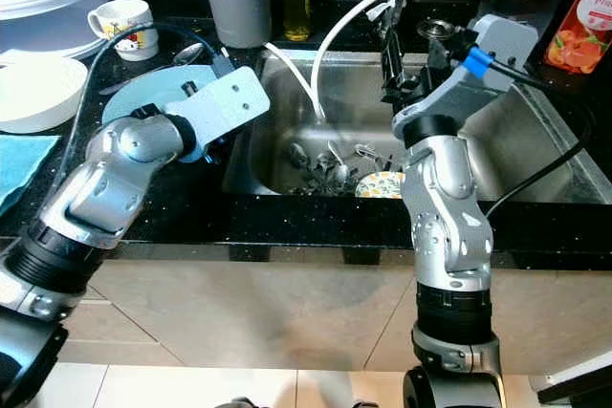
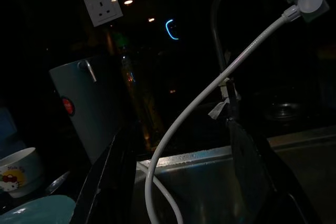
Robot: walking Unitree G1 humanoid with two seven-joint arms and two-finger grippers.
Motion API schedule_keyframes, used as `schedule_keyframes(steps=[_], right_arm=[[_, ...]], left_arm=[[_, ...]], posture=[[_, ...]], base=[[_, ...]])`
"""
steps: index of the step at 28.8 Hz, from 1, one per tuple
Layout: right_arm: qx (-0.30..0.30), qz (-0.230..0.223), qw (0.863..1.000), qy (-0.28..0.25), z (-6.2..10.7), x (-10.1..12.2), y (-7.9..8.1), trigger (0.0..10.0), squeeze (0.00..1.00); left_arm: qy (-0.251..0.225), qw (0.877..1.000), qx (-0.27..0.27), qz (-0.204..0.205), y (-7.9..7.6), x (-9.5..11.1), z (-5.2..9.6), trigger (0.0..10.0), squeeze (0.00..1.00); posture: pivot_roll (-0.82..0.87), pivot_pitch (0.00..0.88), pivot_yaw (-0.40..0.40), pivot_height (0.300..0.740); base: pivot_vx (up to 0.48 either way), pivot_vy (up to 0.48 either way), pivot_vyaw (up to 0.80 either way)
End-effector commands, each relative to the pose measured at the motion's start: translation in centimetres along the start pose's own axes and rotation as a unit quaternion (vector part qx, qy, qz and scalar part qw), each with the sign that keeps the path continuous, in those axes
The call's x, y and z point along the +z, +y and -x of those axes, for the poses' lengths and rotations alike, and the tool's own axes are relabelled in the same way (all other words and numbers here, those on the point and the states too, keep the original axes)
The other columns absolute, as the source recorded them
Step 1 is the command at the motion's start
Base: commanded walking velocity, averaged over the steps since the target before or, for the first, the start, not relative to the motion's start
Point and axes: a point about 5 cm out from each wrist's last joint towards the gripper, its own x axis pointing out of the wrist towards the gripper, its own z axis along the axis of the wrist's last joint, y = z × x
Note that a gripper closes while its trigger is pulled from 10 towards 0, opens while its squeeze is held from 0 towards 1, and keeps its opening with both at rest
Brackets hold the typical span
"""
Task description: Kitchen organization
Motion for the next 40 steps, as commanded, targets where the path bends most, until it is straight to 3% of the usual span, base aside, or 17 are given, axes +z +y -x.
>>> schedule_keyframes(steps=[1,8,17,25,30,40], right_arm=[[-0.008,0.000,1.000,0.001,0.0,-0.1,-0.3,10.0,0.00],[-0.007,0.001,1.000,0.000,0.0,-0.1,-0.4,10.0,0.00],[-0.003,0.000,1.000,-0.003,-0.2,0.0,-0.2,10.0,0.00],[-0.001,0.002,1.000,-0.004,-0.3,0.1,-0.2,10.0,0.00],[-0.001,0.003,1.000,-0.004,-0.3,0.1,-0.3,10.0,0.00],[-0.001,0.002,1.000,-0.005,-0.4,0.1,-0.2,10.0,0.00]], left_arm=[[0.016,1.000,-0.006,-0.026,0.2,-0.2,0.0,10.0,0.00],[0.034,0.999,0.003,-0.039,0.3,-0.8,-0.1,10.0,0.00],[0.060,0.993,0.039,-0.091,1.0,-1.7,-0.3,10.0,0.00],[0.056,0.994,0.044,-0.088,1.0,-1.6,-0.5,10.0,0.00],[0.026,0.998,0.032,-0.039,0.9,-0.3,-0.5,10.0,0.00],[0.022,0.999,0.011,-0.036,0.3,-0.2,-0.6,10.0,0.00]], posture=[[0.13,0.111,0.016,0.740],[0.13,0.104,0.016,0.740],[0.13,0.096,0.015,0.740],[0.12,0.094,0.012,0.740],[0.12,0.092,0.011,0.740],[0.12,0.092,0.015,0.740]], base=[[0.000,0.000,0.00],[0.000,0.000,0.00],[0.000,0.000,0.00],[0.000,0.000,0.00],[0.000,0.000,0.00],[0.000,0.000,0.00]])
